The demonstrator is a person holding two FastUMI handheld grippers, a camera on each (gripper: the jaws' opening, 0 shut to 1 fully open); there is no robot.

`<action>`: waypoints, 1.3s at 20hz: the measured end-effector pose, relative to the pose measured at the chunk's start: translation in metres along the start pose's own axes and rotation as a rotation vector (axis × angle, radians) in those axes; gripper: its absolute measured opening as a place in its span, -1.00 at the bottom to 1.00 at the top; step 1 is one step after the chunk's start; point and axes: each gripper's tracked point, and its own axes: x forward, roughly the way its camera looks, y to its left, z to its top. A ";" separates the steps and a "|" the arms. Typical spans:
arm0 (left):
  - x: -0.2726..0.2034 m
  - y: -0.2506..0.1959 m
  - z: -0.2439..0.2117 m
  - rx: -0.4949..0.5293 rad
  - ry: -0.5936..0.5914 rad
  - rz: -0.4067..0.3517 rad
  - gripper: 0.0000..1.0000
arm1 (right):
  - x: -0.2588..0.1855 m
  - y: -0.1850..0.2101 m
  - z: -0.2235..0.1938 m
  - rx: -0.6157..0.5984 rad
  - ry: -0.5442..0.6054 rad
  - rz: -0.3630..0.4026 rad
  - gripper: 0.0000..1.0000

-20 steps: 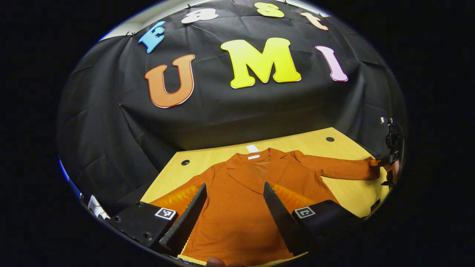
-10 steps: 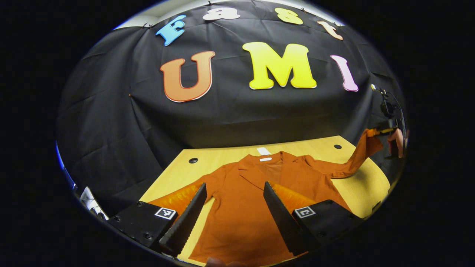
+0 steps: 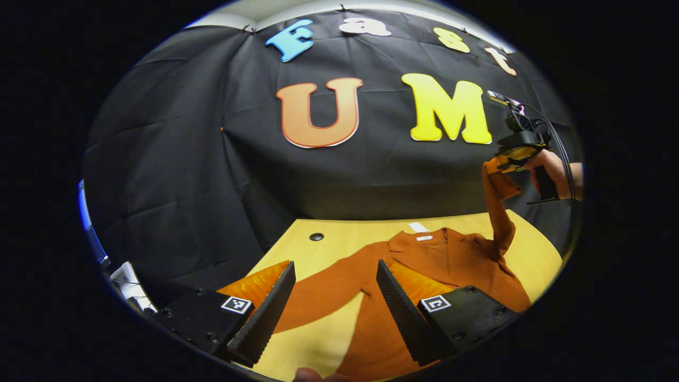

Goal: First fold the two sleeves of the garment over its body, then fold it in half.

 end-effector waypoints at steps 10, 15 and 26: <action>-0.013 0.112 -0.035 -0.068 0.075 0.103 0.99 | 0.084 0.204 -0.173 -0.128 0.161 0.128 -0.97; -0.027 0.142 -0.056 -0.079 0.116 0.152 0.98 | 0.111 0.231 -0.226 -0.149 0.226 0.127 -0.88; -0.004 0.159 -0.097 -0.183 0.143 0.218 0.99 | 0.028 0.272 -0.204 -0.116 0.192 0.399 0.84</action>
